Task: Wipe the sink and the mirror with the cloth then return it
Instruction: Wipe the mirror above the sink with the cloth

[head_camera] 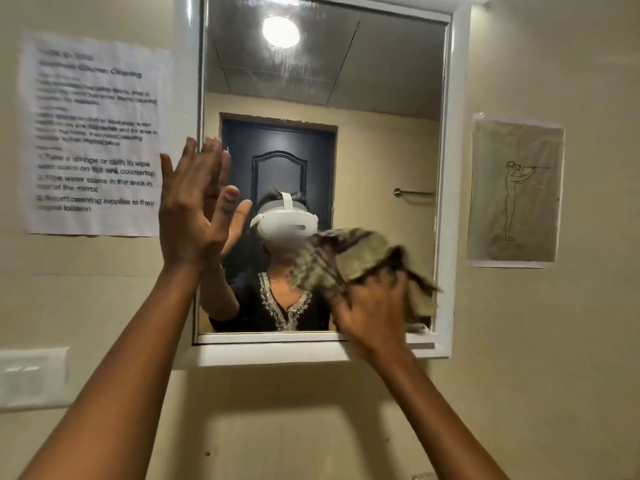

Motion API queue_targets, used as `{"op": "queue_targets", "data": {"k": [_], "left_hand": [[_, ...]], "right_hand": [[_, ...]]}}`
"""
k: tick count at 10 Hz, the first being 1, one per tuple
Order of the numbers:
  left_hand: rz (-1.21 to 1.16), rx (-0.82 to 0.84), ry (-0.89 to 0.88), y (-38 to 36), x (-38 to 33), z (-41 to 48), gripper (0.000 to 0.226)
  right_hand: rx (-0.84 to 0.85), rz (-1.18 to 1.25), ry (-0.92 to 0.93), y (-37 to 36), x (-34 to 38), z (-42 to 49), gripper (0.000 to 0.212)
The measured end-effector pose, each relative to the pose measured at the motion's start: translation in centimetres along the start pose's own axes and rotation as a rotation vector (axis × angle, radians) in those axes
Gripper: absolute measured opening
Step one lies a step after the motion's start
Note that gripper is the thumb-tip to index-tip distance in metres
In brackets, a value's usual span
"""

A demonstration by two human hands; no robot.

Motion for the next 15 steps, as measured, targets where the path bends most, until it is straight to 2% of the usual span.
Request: {"op": "queue_targets", "data": {"k": [1,2,3,4,5,6,7,8,9,10,11,13,14,15], "left_hand": [[0.007,0.015,-0.03,-0.3,-0.8,-0.1,0.072],[0.08,0.037,-0.107,-1.7,0.6,-0.2,0.063],[0.294,0.217,-0.079,-6.2,6.1,0.0,0.078],[0.363,0.273,0.047,-8.8,11.3,0.3,0.086],[0.413,0.278,0.126,-9.6,13.5,0.6,0.095],[0.306,0.44,0.212,-11.3,14.7,0.5,0.111],[0.39,0.377,0.055,-9.4,11.0,0.0,0.128],[0.273,0.211,0.011,-6.3,6.9,-0.2,0.08],[0.098,0.062,-0.072,-2.3,1.9,-0.1,0.064],[0.025,0.029,-0.083,-0.4,-0.7,-0.2,0.06],[0.023,0.088,-0.078,-1.0,-0.6,-0.2,0.062],[0.003,0.087,-0.116,-1.1,-1.1,-0.4,0.069],[0.013,0.086,-0.11,-1.1,-0.9,-0.3,0.07],[0.012,0.069,-0.109,-0.9,-1.0,-0.4,0.071]], "right_hand": [[0.02,0.079,-0.316,0.9,-1.7,0.1,0.051],[0.086,0.153,-0.184,-0.1,4.5,-1.3,0.05],[0.189,0.062,0.229,-2.1,12.0,-3.8,0.041],[0.245,-0.037,0.371,-2.9,13.2,-5.2,0.034],[0.234,-0.033,0.293,-3.1,9.7,-6.2,0.037],[0.21,-0.07,0.037,-2.8,3.2,-7.2,0.035],[0.175,-0.102,-0.257,-0.7,-3.8,-8.0,0.055],[0.156,0.046,-0.384,-0.4,-6.5,-8.5,0.05],[0.149,0.141,-0.4,-1.1,-6.9,-7.7,0.05],[0.094,0.081,-0.36,0.3,-7.6,-4.9,0.053],[0.066,0.041,-0.302,2.3,-7.9,0.8,0.056],[-0.197,0.005,-0.203,8.2,-6.9,18.9,0.051],[-0.249,0.037,-0.25,10.3,-5.5,26.5,0.052],[-0.245,0.068,-0.264,10.5,-1.2,30.1,0.052]]}}
Point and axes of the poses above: each hand's wrist, its own z-axis towards the middle knuckle, its own y-axis out of the back of the hand, x = y × z, the point moved 9 cm from there along z, towards the middle knuckle, and after that the axes turned 3 degrees about -z, right-handed, at the moved point
